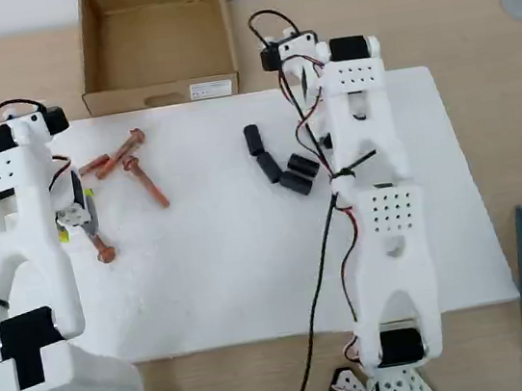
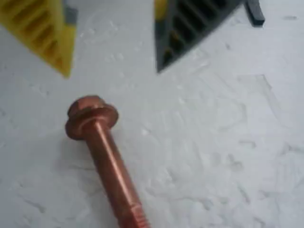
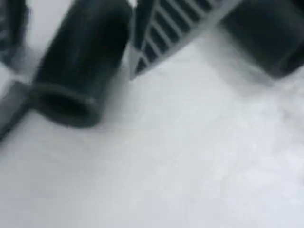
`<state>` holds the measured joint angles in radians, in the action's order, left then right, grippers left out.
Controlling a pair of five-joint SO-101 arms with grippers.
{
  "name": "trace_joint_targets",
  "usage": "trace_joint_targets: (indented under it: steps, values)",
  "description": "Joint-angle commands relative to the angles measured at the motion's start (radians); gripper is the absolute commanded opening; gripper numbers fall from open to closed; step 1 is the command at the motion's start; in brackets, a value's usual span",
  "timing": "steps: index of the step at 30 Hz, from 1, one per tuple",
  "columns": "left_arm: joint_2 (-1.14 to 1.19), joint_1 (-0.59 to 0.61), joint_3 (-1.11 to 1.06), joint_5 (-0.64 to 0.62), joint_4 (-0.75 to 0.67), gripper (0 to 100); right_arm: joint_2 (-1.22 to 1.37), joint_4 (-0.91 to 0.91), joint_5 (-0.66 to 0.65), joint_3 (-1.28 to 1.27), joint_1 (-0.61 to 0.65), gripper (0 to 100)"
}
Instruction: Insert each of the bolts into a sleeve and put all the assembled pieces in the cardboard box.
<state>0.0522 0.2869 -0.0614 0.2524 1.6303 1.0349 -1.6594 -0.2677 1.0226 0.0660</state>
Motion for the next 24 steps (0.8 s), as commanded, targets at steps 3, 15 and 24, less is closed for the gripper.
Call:
trace_joint_targets:
  steps: [3,15,24]
  values:
    - [-0.007,-0.008,0.038,0.006,-0.002,13,0.05,-0.008,-0.011,0.039,0.019,5.2]
    - [-0.005,-0.011,0.038,0.003,-0.002,13,0.045,-0.129,-0.037,0.223,0.019,1.2]
    - [-0.007,-0.005,0.04,0.002,0.005,13,-0.292,-0.129,-0.034,0.084,0.021,1.2]
